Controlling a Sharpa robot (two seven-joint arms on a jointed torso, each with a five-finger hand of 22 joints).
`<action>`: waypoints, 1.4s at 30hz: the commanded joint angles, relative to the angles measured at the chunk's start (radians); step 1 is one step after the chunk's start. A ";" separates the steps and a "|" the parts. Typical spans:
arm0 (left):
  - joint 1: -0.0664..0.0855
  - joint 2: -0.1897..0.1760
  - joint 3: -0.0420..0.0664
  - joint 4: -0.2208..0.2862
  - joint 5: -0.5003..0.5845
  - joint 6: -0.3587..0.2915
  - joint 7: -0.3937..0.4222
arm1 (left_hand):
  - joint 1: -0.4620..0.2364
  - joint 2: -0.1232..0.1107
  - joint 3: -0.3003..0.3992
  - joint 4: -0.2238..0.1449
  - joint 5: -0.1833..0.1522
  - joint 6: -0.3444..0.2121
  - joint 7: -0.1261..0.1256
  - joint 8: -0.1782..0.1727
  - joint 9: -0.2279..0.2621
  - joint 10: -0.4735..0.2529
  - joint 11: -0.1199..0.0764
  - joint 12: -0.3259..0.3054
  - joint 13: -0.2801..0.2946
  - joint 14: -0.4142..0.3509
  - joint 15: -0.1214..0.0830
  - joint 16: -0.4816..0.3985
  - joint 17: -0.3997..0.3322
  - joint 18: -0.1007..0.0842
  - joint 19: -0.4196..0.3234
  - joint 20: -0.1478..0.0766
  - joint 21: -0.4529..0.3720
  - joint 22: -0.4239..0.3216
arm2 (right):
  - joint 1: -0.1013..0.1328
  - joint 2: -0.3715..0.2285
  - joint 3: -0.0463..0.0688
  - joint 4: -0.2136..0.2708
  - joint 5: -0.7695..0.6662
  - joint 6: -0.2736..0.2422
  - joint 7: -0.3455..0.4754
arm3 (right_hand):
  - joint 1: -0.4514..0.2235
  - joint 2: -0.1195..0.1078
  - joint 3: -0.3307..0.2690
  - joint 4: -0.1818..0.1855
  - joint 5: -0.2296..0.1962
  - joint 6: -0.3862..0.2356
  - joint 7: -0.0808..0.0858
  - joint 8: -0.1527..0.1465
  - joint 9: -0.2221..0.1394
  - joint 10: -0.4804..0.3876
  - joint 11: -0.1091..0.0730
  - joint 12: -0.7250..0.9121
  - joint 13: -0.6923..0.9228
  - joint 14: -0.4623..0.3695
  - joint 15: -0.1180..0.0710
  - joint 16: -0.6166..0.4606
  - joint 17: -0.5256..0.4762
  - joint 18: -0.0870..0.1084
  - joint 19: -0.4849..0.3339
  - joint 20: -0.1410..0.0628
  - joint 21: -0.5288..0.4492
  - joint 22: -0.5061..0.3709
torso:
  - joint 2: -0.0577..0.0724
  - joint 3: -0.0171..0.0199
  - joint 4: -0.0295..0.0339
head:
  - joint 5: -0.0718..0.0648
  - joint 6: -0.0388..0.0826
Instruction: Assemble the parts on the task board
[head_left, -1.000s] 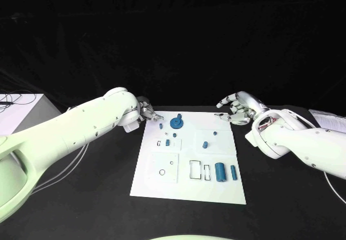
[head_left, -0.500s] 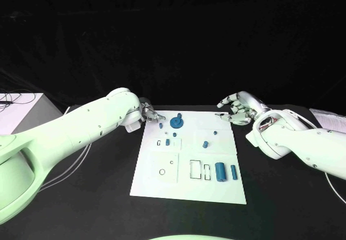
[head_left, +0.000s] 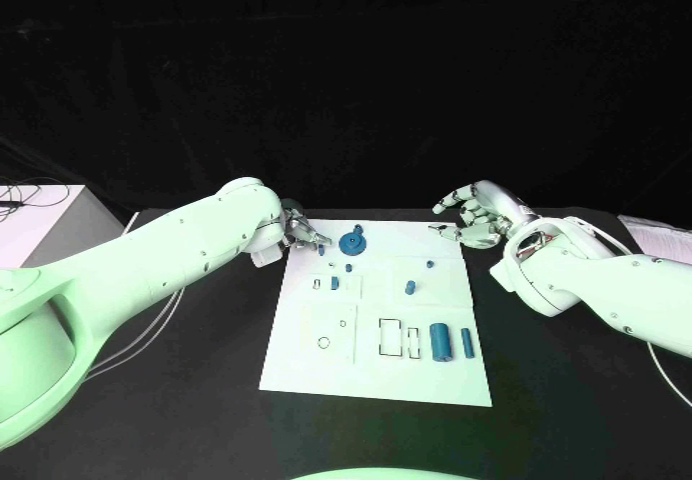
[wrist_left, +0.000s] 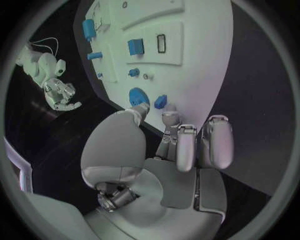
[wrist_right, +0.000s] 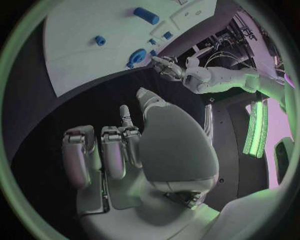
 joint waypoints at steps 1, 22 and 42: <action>0.001 0.003 -0.001 -0.002 0.007 0.033 0.010 | 0.007 0.004 0.002 -0.005 0.003 0.005 -0.001 0.005 -0.002 0.007 -0.004 0.003 0.000 0.087 -0.001 0.003 0.220 0.006 0.003 0.001 0.006 0.015 | 0.000 0.000 0.001 0.001 -0.006 -0.001 0.011 | -0.008 -0.003 0.004 0.000 -0.002 -0.007 -0.003 0.003 -0.001 0.041 0.007 -0.005 0.201 0.098 0.008 -0.004 0.238 -0.014 0.105 0.009 0.005 0.263 | 0.000 0.0005 0.0008 | 0.000 0.000; 0.001 0.007 -0.004 0.001 0.031 0.020 0.012 | 0.082 0.032 0.101 -0.014 0.003 0.017 -0.020 0.065 0.030 0.009 -0.022 0.004 -0.004 0.088 -0.016 0.005 0.223 0.006 0.003 -0.012 0.006 0.017 | 0.000 0.005 0.001 -0.003 -0.006 0.002 0.011 | -0.009 -0.003 0.006 -0.001 -0.001 -0.008 -0.003 0.005 -0.001 0.042 0.007 -0.004 0.202 0.099 0.008 -0.003 0.239 -0.014 0.105 0.009 0.005 0.263 | 0.000 0.0010 0.0008 | -0.002 -0.005; 0.000 -0.007 -0.004 0.030 0.079 0.011 0.018 | 0.086 0.024 0.482 -0.195 0.001 -0.033 -0.034 0.185 0.148 0.029 -0.036 -0.001 -0.013 0.092 -0.030 0.011 0.231 0.004 0.008 -0.026 0.009 0.030 | 0.000 0.008 0.001 -0.008 -0.006 0.004 0.011 | -0.009 -0.003 0.006 -0.001 -0.001 -0.008 -0.003 0.005 -0.001 0.042 0.007 -0.004 0.202 0.099 0.008 -0.003 0.239 -0.014 0.105 0.009 0.005 0.263 | -0.001 0.0005 0.0011 | 0.000 -0.008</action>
